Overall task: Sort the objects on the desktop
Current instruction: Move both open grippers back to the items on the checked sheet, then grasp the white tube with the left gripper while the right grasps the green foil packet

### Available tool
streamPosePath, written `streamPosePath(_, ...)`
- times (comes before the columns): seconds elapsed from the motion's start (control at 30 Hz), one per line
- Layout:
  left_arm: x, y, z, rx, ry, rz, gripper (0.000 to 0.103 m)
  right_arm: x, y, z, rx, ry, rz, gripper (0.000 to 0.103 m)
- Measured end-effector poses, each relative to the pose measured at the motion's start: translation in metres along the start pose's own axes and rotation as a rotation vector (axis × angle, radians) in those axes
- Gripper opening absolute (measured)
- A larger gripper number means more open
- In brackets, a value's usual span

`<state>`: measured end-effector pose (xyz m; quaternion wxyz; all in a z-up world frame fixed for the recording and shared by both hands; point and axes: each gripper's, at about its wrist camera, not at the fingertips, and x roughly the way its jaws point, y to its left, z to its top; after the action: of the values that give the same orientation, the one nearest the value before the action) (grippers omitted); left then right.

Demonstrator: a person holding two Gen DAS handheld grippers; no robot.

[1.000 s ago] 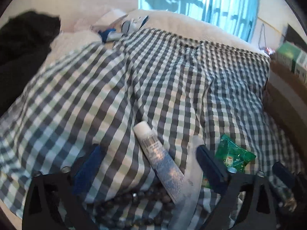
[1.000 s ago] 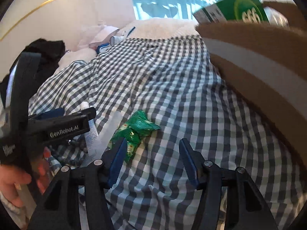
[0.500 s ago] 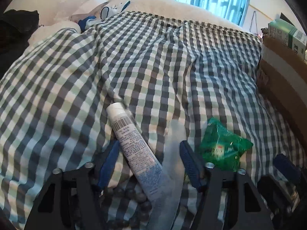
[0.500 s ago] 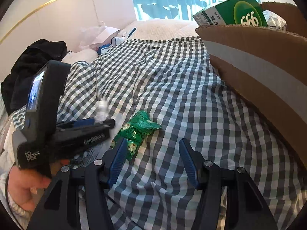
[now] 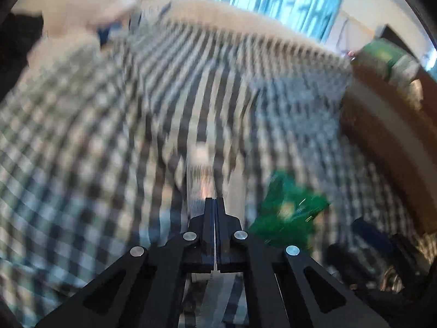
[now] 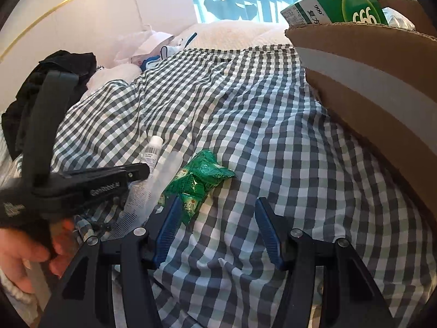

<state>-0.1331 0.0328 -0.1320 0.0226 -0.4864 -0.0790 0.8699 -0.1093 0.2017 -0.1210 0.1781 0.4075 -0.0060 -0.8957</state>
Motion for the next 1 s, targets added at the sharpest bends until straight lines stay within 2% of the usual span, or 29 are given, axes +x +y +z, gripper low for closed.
streamPosePath(0.1,0.002,-0.004,-0.001,0.036,-0.048,0.04,0.002,0.001,-0.001,0.0,0.007,0.008,0.003,0.056)
streamPosePath(0.17,0.003,-0.009,-0.001,0.061,-0.05,0.064,0.003,0.002,-0.002,0.0,0.009,0.012,0.009,0.056)
streamPosePath(0.23,0.001,-0.008,-0.003,0.049,-0.056,0.053,0.009,0.002,-0.002,-0.001,0.009,0.013,0.009,0.056)
streamPosePath(0.27,0.001,-0.007,-0.002,0.047,-0.058,0.047,0.02,0.002,-0.002,0.0,0.009,0.014,0.013,0.056)
streamPosePath(0.3,0.002,-0.006,-0.001,0.044,-0.06,0.058,0.049,0.003,-0.002,-0.001,0.01,0.017,0.021,0.056)
streamPosePath(0.33,0.005,-0.004,-0.001,0.034,-0.054,0.081,0.068,0.002,-0.002,-0.001,0.012,0.011,0.033,0.057)
streamPosePath(0.37,0.008,-0.002,-0.001,0.023,-0.05,0.062,0.071,0.001,-0.002,0.0,0.014,0.002,0.038,0.058)
streamPosePath(0.4,0.014,-0.001,0.0,0.012,-0.03,0.035,0.069,0.001,-0.001,0.0,0.013,-0.002,0.036,0.06)
streamPosePath(0.43,0.017,-0.001,0.0,0.02,-0.021,0.049,0.065,0.0,0.0,0.0,0.009,-0.002,0.032,0.061)
streamPosePath(0.47,0.02,-0.003,0.0,0.032,-0.028,0.083,0.057,0.0,0.0,0.001,0.006,-0.002,0.031,0.061)
streamPosePath(0.5,0.019,-0.004,-0.001,0.038,-0.037,0.069,0.036,0.001,0.0,0.001,0.007,-0.001,0.031,0.061)
streamPosePath(0.53,0.019,-0.004,-0.002,0.042,-0.032,0.033,0.027,0.001,-0.001,0.001,0.011,0.002,0.031,0.061)
streamPosePath(0.57,0.017,-0.003,-0.002,0.036,-0.037,0.033,0.019,0.003,-0.001,0.001,0.014,0.006,0.031,0.061)
streamPosePath(0.73,0.014,0.006,0.001,-0.008,-0.03,0.003,0.019,0.006,0.0,0.0,0.018,0.014,0.052,0.061)
streamPosePath(1.0,-0.016,0.008,0.009,-0.03,-0.082,-0.029,0.019,0.029,0.006,0.007,0.015,0.039,0.12,0.061)
